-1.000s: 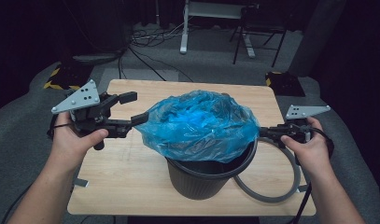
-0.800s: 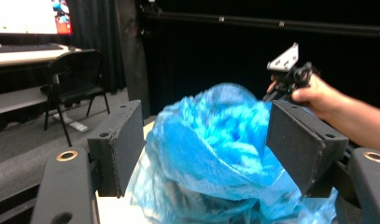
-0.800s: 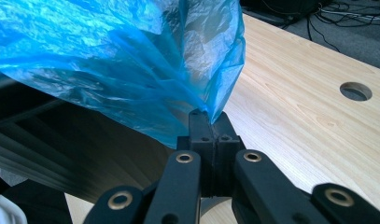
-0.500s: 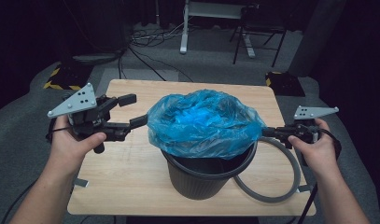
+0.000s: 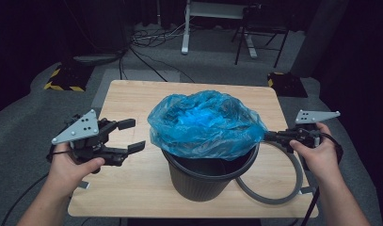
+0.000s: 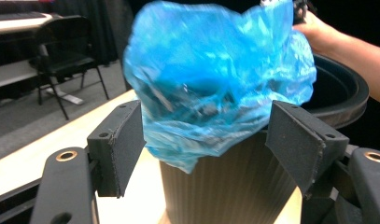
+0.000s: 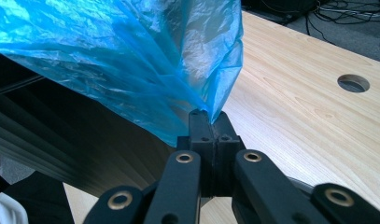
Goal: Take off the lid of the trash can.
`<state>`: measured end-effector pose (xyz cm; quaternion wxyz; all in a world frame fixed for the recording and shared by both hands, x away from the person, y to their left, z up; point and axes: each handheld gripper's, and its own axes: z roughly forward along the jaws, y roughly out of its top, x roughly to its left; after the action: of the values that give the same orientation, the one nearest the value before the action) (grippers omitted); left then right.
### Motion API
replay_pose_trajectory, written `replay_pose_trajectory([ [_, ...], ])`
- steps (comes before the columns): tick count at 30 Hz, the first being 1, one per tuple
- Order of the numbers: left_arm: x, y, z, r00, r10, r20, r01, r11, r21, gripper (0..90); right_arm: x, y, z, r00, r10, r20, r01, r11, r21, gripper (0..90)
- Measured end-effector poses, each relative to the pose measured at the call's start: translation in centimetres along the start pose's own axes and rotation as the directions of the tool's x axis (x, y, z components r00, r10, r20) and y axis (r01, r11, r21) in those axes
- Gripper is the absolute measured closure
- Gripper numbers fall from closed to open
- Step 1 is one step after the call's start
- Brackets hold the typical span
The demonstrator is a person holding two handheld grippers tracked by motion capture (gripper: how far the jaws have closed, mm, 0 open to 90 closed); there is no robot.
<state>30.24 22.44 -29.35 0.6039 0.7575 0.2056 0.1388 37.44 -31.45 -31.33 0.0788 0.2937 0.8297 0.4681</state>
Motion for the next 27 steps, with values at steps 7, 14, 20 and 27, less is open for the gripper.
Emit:
replay_pose_trajectory([
  [7,-0.9,-1.3,3.1,0.9983,0.030,0.051,-0.033,0.9977,0.059,28.9,0.4,0.2,0.0,0.9999,-0.012,-0.008,0.012,1.000,-0.008,90.0],
  [14,-0.1,-1.8,3.6,0.9951,0.027,0.095,-0.031,0.9985,0.045,52.7,0.5,0.0,0.2,0.9997,-0.011,-0.024,0.011,1.000,-0.012,90.0],
  [20,0.0,-1.9,3.6,0.9925,0.035,0.117,-0.044,0.9967,0.069,79.3,0.9,0.2,0.3,0.9990,-0.026,-0.038,0.025,1.000,-0.019,90.0],
  [27,-0.1,-2.4,3.3,0.9865,-0.010,0.164,-0.002,0.9973,0.073,90.0,1.3,0.4,0.3,0.9985,-0.038,-0.040,0.037,0.999,-0.012,90.0],
])
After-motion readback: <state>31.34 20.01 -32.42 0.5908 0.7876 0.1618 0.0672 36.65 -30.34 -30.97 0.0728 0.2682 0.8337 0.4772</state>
